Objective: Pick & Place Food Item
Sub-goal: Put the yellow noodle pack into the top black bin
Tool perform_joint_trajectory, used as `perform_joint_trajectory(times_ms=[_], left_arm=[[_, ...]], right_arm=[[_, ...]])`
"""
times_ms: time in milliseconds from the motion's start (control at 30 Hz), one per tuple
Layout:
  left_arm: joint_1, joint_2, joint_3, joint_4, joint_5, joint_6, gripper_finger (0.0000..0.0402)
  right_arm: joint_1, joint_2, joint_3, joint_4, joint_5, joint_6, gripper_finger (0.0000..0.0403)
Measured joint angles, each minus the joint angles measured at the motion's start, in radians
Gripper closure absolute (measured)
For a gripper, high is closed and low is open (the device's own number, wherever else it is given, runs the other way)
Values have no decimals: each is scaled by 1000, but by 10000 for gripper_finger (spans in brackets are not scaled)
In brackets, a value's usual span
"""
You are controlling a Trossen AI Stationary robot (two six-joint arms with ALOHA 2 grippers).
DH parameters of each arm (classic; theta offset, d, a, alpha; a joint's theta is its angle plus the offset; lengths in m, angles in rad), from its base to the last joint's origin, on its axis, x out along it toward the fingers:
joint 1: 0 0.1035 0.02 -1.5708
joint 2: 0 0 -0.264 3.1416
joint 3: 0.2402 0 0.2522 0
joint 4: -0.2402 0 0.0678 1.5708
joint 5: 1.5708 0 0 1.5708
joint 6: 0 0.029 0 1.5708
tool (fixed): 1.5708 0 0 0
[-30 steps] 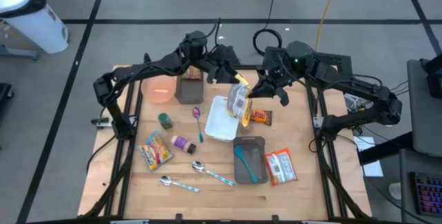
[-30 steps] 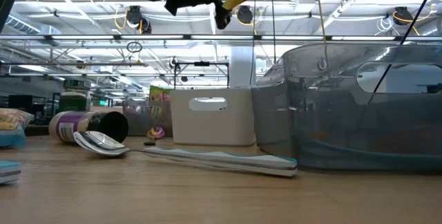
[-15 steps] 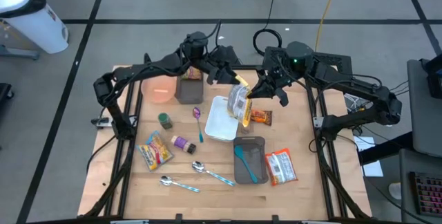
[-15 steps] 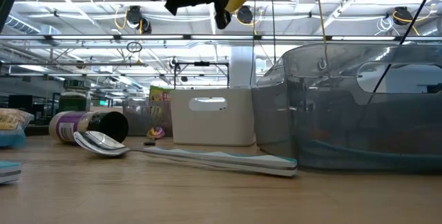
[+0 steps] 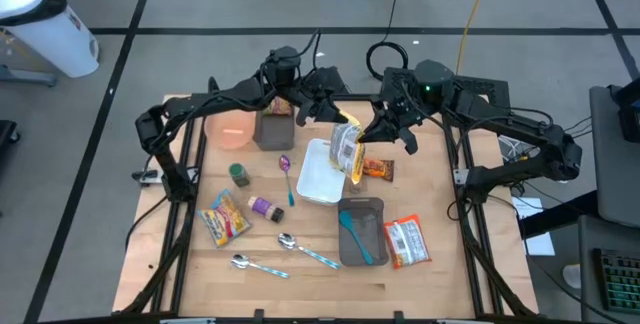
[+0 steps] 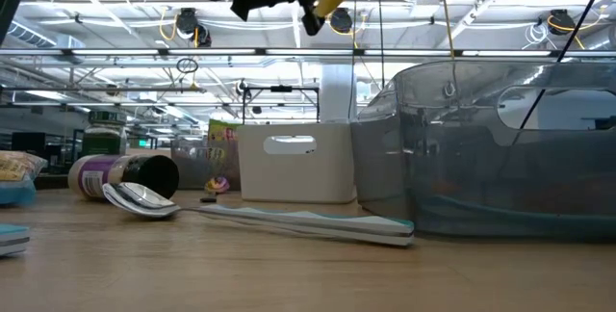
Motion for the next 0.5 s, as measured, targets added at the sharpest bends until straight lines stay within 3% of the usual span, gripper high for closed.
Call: perform_joint_trajectory(times_ms=[233, 500], left_arm=[[0, 0, 0, 54, 3, -18, 398], [22, 0, 2, 68, 2, -31, 399]], right_arm=[[0, 0, 0, 0, 31, 24, 385], [-62, -1, 0, 1, 92, 58, 297]])
